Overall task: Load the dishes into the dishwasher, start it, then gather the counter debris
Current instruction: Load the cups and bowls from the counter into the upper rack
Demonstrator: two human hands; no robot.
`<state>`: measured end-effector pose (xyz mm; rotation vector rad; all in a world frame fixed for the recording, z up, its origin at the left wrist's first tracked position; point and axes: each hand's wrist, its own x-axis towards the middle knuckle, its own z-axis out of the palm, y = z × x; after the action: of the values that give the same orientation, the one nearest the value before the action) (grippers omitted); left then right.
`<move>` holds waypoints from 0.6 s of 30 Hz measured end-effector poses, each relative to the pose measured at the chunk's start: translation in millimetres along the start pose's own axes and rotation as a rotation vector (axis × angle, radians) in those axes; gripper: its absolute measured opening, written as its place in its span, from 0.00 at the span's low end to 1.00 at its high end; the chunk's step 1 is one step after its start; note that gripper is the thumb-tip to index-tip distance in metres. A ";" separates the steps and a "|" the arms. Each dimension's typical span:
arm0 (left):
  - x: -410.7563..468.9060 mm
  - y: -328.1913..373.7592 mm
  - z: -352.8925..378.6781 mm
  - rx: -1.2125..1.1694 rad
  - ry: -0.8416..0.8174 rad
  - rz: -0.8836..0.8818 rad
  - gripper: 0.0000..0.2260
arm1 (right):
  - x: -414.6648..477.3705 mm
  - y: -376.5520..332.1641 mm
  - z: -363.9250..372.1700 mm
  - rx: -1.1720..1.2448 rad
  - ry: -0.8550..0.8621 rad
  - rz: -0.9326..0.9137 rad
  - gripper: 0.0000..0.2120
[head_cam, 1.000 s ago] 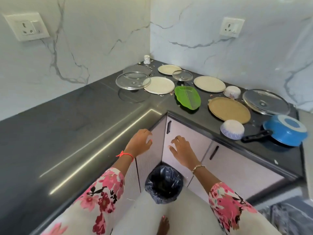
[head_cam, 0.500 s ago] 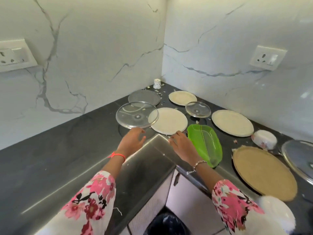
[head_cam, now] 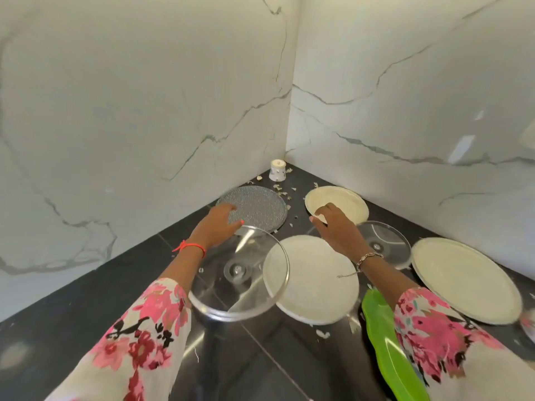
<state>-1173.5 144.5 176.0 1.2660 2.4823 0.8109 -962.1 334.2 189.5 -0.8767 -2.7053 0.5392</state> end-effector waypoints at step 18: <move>100.0 -138.5 20.3 0.264 -0.177 -0.065 0.34 | 265.9 22.2 70.7 0.057 -0.204 -0.059 0.26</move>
<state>-1316.8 166.9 83.5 1.2679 2.5305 0.3461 -1184.5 492.3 147.8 -0.7627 -2.8698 0.7260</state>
